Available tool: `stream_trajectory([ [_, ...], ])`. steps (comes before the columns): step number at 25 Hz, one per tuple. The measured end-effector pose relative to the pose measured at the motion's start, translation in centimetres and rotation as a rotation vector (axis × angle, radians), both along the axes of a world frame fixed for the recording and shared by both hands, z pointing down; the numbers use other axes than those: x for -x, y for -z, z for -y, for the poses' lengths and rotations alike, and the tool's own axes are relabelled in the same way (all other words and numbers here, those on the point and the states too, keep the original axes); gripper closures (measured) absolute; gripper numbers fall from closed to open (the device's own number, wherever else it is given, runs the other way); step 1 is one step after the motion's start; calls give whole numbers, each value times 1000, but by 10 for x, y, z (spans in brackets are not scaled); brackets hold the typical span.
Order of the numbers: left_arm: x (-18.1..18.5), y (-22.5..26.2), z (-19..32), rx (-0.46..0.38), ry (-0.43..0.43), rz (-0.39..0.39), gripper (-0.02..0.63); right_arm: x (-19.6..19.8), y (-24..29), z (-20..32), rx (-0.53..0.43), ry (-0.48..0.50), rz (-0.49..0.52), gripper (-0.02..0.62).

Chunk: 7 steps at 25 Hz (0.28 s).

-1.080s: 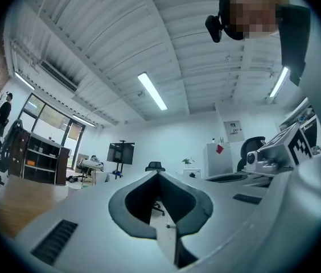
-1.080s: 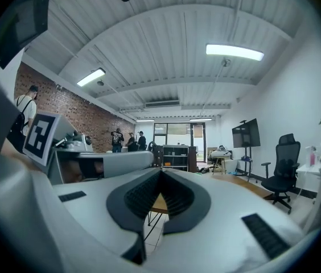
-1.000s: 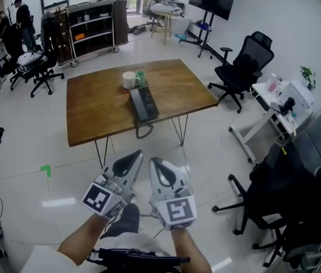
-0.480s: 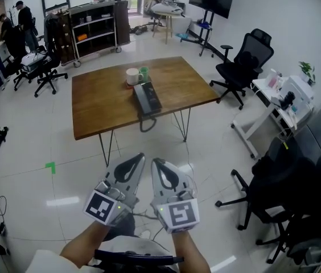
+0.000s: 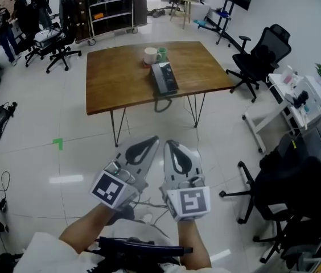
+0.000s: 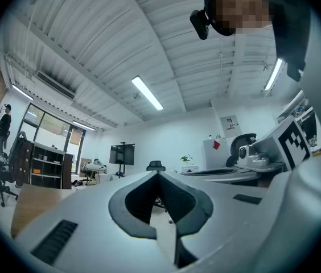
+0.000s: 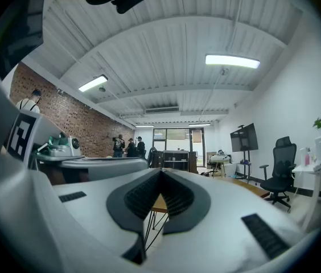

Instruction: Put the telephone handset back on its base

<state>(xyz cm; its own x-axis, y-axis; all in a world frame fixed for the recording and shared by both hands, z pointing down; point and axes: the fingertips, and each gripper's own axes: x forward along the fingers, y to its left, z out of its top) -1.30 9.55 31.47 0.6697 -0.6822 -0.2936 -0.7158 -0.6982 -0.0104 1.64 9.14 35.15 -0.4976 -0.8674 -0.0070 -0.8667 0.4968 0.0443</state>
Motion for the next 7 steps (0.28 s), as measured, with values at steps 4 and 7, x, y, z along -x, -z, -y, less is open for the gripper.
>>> stream_trajectory([
  [4,4,1,-3,1,4,-8,604,5,-1,-3,-8,12,-21,592],
  [7,4,1,-7,-4,3,-9,604,6,-1,-7,-7,15,-20,592],
])
